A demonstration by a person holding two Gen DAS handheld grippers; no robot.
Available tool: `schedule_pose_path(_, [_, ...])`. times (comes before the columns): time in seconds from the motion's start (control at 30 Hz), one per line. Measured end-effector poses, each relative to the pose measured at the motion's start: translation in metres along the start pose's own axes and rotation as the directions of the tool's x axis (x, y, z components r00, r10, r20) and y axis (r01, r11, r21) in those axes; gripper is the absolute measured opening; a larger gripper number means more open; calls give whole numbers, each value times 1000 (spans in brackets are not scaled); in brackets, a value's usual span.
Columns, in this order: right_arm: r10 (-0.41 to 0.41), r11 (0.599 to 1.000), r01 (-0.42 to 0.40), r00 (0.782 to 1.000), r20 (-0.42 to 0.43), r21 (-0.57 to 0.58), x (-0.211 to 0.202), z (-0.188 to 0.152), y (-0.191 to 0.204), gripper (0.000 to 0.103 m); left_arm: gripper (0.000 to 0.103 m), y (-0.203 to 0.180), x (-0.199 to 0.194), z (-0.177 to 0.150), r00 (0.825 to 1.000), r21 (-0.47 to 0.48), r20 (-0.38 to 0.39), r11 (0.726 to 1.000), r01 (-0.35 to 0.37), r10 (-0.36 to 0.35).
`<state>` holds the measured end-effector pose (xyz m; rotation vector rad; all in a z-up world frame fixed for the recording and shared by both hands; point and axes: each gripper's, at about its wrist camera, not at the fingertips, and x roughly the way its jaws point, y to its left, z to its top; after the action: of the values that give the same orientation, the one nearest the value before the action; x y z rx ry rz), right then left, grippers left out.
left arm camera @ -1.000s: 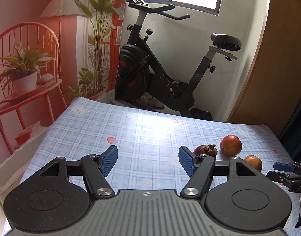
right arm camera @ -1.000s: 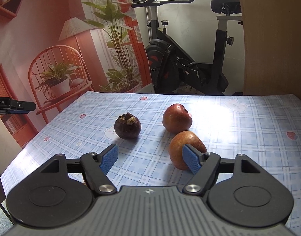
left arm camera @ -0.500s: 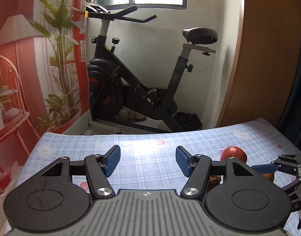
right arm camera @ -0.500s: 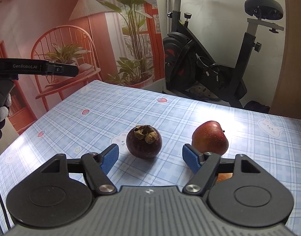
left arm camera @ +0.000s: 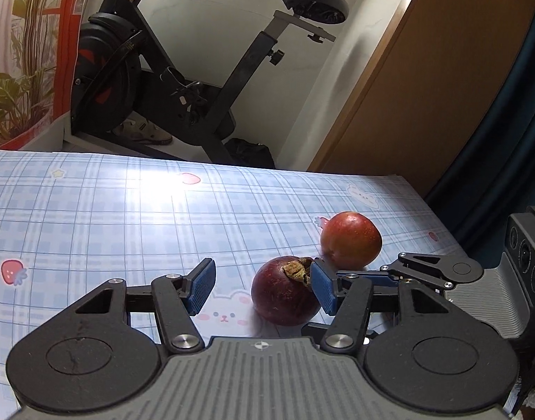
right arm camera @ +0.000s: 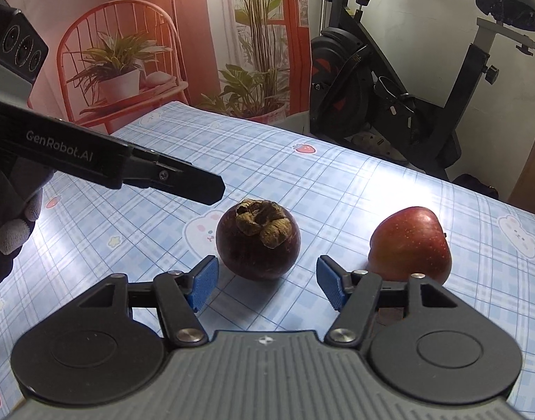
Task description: Organize fruits
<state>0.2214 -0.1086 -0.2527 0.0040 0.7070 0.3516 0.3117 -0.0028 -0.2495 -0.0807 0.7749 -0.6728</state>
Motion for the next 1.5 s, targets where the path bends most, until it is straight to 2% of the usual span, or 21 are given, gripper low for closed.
schedule_pose_path(0.23, [23,1000,-23,1000,6,4,8,-1,-3,62,61,-6,19,4,998,2,-34,999,50,-50])
schedule_pose_path(0.33, [38,999,-38,999,9,3,11,-1,-4,59,55,-4,27,7,994,-39,-63,995,87,-89])
schedule_pose_path(0.47, [47,999,-48,999,15,4,13,-2,-5,57,48,-3,35,7,990,-43,-91,994,103,-107])
schedule_pose_path(0.93, [69,997,-69,998,4,15,21,-2,-9,60,48,2,42,10,989,-32,-103,994,103,-106])
schedule_pose_path(1.23, [90,996,-90,996,2,27,19,-3,-13,59,48,-12,36,4,995,67,-73,995,76,-71])
schedule_pose_path(1.37, [91,995,-91,996,2,33,22,-1,-14,59,48,-5,39,7,993,14,-77,996,89,-88])
schedule_pose_path(1.5, [92,996,-92,996,-5,21,26,0,-13,60,48,-4,40,8,992,19,-87,995,97,-95])
